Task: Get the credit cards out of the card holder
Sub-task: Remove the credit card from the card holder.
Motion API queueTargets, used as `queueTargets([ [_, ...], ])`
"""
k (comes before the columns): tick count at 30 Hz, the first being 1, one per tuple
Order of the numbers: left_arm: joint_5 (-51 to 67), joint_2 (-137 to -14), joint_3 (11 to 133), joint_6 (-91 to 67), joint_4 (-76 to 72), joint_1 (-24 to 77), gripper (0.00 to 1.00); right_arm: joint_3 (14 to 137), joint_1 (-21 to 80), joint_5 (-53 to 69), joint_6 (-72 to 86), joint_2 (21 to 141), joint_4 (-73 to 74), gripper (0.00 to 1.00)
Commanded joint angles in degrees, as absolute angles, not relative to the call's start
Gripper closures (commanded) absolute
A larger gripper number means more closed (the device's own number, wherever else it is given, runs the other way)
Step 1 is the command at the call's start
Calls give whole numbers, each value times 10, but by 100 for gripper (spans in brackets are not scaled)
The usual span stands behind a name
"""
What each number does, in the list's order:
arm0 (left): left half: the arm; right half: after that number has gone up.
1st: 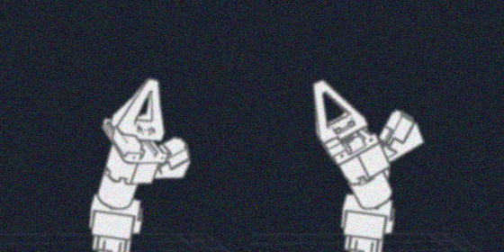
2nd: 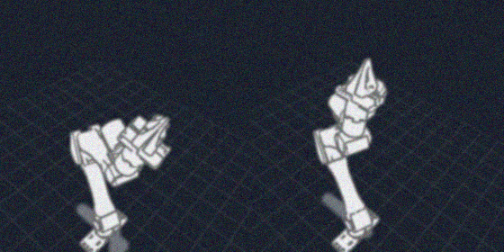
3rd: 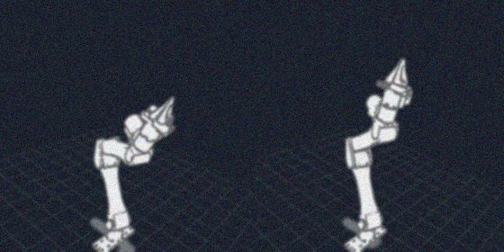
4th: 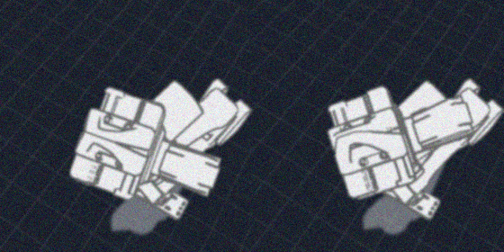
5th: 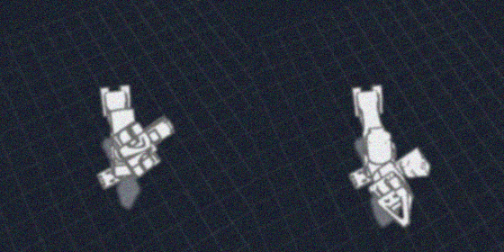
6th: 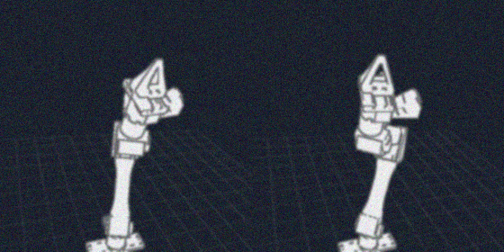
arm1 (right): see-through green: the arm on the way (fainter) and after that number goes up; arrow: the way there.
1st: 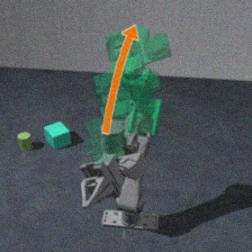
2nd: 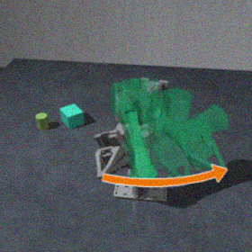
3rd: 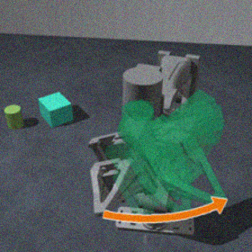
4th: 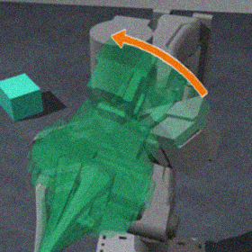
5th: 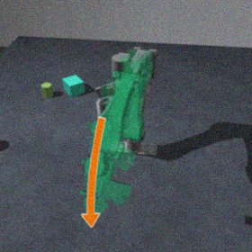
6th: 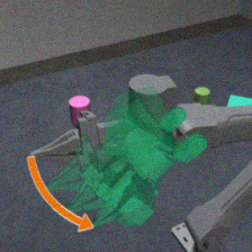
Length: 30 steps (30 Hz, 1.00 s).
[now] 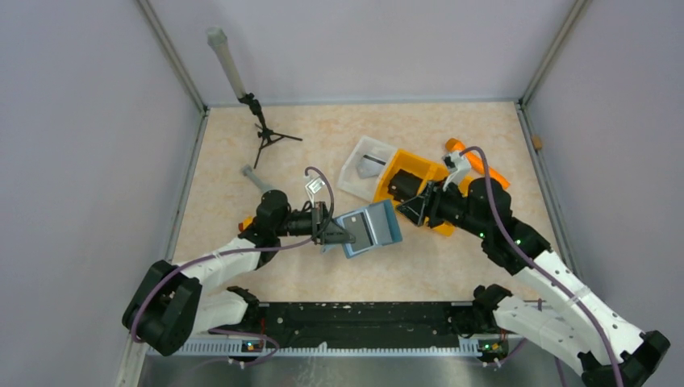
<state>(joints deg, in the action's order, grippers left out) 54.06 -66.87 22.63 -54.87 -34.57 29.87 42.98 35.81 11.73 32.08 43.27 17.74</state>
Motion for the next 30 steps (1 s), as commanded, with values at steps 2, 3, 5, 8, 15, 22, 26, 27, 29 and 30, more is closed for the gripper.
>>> queueTargets([
  [2, 498, -656, 270, -493, -258, 296, 100, 498, 369, 88, 262, 424, 257, 63],
  [3, 492, -655, 273, -489, -249, 296, 100, 501, 376, 96, 262, 427, 258, 64],
  [5, 488, -657, 277, -488, -244, 296, 100, 497, 395, 125, 271, 435, 233, 68],
  [8, 497, -662, 279, -496, -261, 297, 100, 475, 434, 169, 303, 459, 163, 70],
  [15, 532, -667, 272, -541, -341, 298, 100, 457, 475, 187, 315, 545, 83, 71],
  [22, 555, -654, 268, -560, -383, 298, 100, 452, 475, 153, 312, 565, 98, 66],
  [26, 573, -656, 255, -591, -440, 298, 100, 449, 462, 149, 309, 555, 122, 63],
  [27, 576, -657, 252, -601, -459, 298, 100, 438, 455, 161, 313, 548, 114, 63],
  [29, 584, -661, 247, -621, -496, 298, 100, 420, 440, 199, 330, 538, 79, 63],
  [30, 587, -664, 245, -633, -518, 298, 100, 413, 434, 218, 339, 535, 65, 63],
])
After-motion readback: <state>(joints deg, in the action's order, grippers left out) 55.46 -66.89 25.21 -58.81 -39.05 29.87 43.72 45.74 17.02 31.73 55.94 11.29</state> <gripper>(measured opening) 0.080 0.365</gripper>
